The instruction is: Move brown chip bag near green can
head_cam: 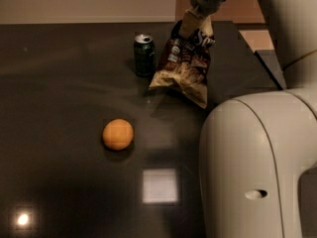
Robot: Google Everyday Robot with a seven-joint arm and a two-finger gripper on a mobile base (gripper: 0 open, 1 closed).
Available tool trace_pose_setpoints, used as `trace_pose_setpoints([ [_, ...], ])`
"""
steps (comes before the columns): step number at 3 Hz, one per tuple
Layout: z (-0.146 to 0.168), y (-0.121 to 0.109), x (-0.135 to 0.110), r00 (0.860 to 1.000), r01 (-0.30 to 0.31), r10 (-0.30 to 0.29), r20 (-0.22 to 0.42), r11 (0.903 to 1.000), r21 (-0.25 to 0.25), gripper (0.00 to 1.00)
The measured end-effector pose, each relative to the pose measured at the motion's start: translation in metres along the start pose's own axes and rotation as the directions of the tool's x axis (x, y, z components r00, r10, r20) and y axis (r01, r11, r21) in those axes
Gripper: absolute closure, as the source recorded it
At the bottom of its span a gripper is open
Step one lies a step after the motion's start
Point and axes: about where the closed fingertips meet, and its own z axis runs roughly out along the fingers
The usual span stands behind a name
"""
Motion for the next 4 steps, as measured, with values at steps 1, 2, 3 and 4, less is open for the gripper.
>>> trace_pose_setpoints([
  [1,0.012,-0.004,-0.009,1.000,0.011,-0.011,-0.003,0.9999,-0.004,0.84],
  [2,0.016,-0.010,-0.017,1.000,0.011,-0.011,0.023,0.9998,0.015,0.61],
  [3,0.020,-0.014,-0.023,0.999,0.011,-0.012,0.042,0.9996,0.026,0.37],
  [4,0.024,-0.017,-0.028,0.998,0.011,-0.013,0.054,0.9994,0.034,0.13],
])
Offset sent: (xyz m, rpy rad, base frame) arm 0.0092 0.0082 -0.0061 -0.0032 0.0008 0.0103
